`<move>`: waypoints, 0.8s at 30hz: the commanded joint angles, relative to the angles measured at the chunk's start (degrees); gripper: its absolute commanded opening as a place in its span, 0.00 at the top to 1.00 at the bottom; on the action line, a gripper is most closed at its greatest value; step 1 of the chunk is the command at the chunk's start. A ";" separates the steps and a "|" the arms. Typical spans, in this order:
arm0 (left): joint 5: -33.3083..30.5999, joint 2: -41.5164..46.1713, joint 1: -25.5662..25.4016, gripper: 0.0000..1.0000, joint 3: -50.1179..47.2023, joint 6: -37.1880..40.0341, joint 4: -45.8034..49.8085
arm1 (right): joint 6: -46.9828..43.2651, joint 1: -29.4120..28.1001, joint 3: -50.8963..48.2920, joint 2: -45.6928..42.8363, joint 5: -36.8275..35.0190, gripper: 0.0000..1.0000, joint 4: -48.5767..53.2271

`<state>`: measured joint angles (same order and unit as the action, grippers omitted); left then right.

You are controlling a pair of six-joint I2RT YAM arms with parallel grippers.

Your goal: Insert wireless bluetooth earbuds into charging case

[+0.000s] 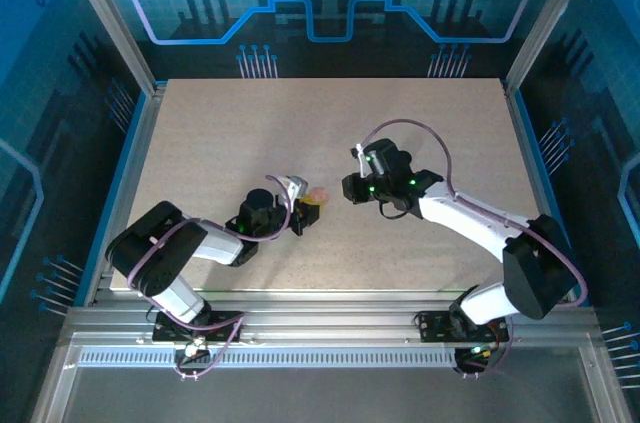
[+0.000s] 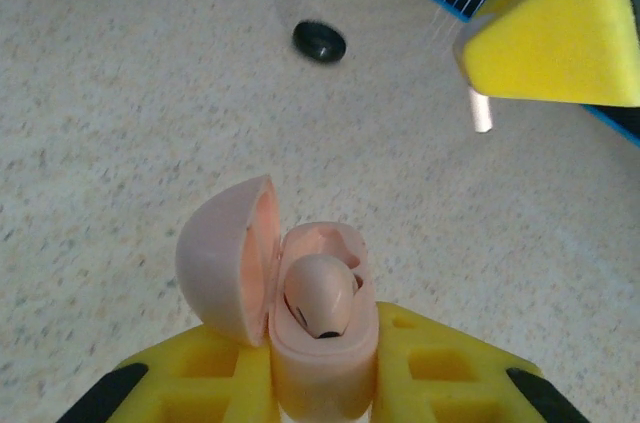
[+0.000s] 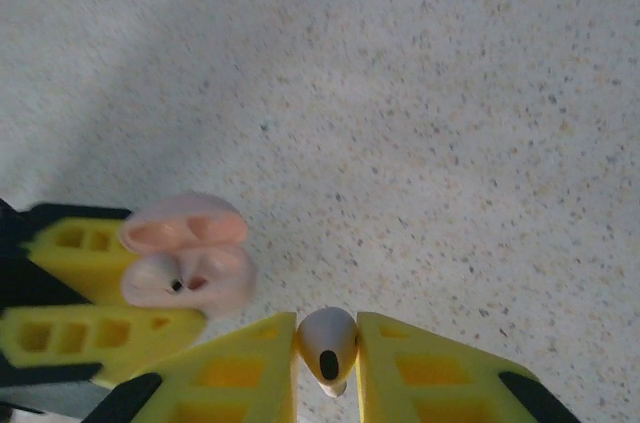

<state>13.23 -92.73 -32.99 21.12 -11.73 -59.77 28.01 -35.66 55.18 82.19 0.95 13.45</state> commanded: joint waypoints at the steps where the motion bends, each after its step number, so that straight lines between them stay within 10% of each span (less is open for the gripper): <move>1: 1.69 -1.83 -1.04 0.78 -0.09 -0.45 -11.72 | 3.72 -0.54 -1.08 -2.11 2.16 0.79 -5.02; 24: 1.23 -1.60 -5.82 0.79 -0.47 9.70 -20.49 | 3.89 -6.47 -7.54 -13.37 -2.41 0.78 -12.14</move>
<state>14.92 -95.92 -38.17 20.49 -4.27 -77.52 31.99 -41.36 48.38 70.26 0.21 3.33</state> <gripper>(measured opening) 0.214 0.215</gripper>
